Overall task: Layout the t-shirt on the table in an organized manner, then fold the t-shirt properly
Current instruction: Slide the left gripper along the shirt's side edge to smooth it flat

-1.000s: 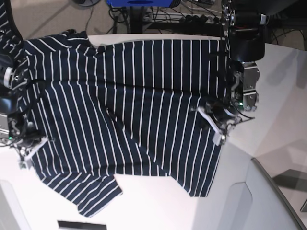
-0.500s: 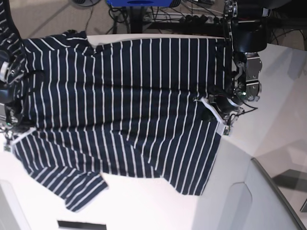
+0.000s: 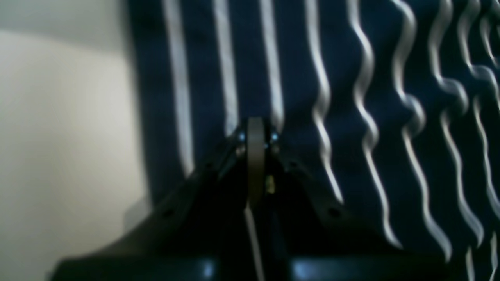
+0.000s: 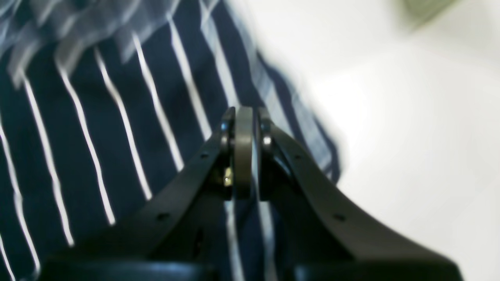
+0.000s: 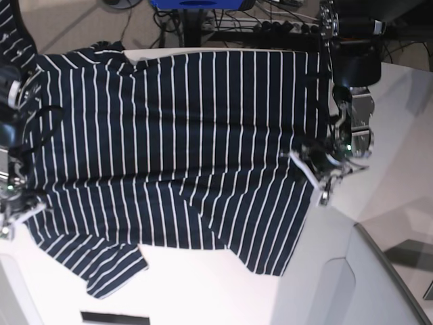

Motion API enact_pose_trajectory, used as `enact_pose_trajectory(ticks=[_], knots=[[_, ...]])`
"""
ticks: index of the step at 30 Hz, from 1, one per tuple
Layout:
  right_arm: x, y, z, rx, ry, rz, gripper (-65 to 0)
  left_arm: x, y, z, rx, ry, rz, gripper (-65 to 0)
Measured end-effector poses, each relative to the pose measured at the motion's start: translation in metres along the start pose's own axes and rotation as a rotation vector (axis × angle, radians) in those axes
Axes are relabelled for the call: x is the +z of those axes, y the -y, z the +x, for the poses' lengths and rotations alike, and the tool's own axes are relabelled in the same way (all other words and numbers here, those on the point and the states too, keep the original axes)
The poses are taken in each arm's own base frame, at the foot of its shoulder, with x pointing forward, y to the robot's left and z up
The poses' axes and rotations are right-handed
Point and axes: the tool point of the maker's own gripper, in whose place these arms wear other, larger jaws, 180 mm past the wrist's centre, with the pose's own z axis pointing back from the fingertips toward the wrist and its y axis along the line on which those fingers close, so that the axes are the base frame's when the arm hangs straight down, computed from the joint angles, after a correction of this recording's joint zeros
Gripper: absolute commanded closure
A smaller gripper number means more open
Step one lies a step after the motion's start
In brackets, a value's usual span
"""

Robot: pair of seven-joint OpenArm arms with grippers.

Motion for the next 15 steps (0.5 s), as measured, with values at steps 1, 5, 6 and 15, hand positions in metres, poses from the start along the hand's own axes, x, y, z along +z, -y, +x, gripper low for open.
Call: enact_pose_trajectory(ticks=[1,5,6,15], knots=[[0.005,0.002,0.005,0.012,0.004,0.001,-2.4,-0.001,-0.001,0.009,-0.002,0.011,0.002,0.0],[0.039,-0.013,-0.020,0.121,-0.110,0.078,-2.3,-0.006,-0.006,0.055,-0.024,0.083,0.005,0.0],[0.049,-0.016,-0.026,0.132,-0.142,0.090,-2.3,-0.009,-0.007,0.062,-0.019,0.088,0.003,0.0],[0.106,0.007,-0.072,0.199,-0.301,0.076,-2.3,-0.052,0.024,0.082,0.141,0.137,-0.086,0.0]])
